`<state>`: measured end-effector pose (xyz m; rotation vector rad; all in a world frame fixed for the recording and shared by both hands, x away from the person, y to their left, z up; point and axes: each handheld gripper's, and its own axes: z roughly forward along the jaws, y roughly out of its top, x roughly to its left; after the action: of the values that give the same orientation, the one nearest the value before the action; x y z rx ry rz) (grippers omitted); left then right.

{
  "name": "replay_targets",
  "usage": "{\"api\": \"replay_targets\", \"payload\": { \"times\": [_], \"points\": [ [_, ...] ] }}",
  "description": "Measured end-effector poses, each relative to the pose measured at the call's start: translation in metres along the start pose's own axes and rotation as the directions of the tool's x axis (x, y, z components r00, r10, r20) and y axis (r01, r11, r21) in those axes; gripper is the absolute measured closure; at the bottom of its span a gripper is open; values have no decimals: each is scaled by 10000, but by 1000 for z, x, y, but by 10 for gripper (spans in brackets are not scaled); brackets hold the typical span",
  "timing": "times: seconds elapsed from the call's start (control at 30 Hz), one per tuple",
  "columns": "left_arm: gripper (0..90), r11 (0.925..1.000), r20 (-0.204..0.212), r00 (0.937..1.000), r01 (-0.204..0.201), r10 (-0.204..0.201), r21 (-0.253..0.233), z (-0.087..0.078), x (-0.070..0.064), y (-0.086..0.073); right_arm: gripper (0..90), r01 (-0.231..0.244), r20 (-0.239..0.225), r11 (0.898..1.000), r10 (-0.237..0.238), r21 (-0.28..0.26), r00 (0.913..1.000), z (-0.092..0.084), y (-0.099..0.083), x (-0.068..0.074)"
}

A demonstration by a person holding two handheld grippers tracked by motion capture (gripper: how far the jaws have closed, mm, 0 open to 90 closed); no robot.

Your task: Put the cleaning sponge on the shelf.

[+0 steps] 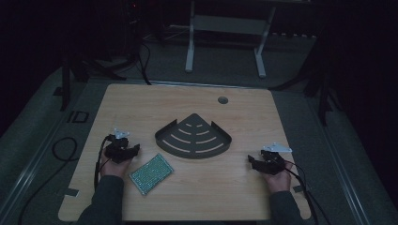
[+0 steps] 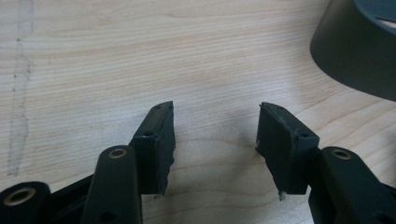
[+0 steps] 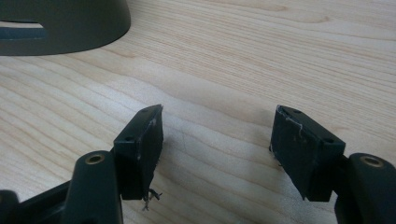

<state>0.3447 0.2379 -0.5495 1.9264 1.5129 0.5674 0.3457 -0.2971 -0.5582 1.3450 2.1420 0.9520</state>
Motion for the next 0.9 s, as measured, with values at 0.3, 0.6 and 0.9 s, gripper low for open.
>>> {"api": "replay_targets", "payload": {
  "times": [0.3, 0.6, 0.9],
  "points": [
    [485, 9986, 360, 9990, -253, 270, -473, -25, -3, 3, 310, -83, 129, 10000, 82, 37, 9999, -1, -1, 1],
    [525, 9948, 1078, 9894, -940, 976, -383, -44, -10, 11, 265, -35, 70, 9999, 35, 100, 10000, -1, -1, 2],
    [644, 9891, 2067, 9680, -1469, 1425, 60, -52, -17, 13, 265, -69, 126, 9999, 68, 79, 9999, -1, -2, 2]
  ]
}}
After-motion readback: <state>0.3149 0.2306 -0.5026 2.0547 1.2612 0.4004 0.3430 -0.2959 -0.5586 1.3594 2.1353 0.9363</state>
